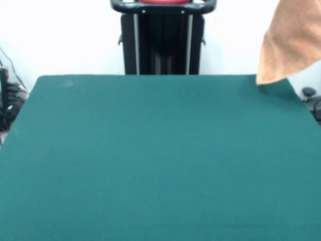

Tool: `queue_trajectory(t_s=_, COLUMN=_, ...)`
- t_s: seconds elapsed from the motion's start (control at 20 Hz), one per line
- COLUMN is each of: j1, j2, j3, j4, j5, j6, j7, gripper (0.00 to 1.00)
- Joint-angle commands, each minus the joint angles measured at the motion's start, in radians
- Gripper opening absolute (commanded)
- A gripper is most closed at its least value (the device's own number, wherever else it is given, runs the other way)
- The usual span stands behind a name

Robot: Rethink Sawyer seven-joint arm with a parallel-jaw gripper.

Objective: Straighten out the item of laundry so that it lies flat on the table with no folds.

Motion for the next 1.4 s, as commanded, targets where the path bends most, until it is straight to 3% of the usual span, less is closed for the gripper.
queue_trajectory(t_s=0.05, j1=-0.054, j2=-0.081, j3=-0.139, j4=0.211, j5=-0.045, j6=0.081, j7=-0.176, gripper=0.00)
queue_trajectory(t_s=0.55, j1=-0.040, j2=-0.038, j3=-0.093, j4=0.234, j5=-0.004, j6=-0.019, j7=-0.123, gripper=0.00)
queue_trajectory(t_s=1.3, j1=0.099, j2=0.068, j3=-0.012, j4=0.195, j5=0.015, j6=-0.161, j7=0.146, gripper=0.00)
queue_trajectory(t_s=1.4, j1=0.077, j2=0.092, j3=-0.031, j4=0.217, j5=0.020, j6=-0.196, j7=0.102, gripper=0.00)
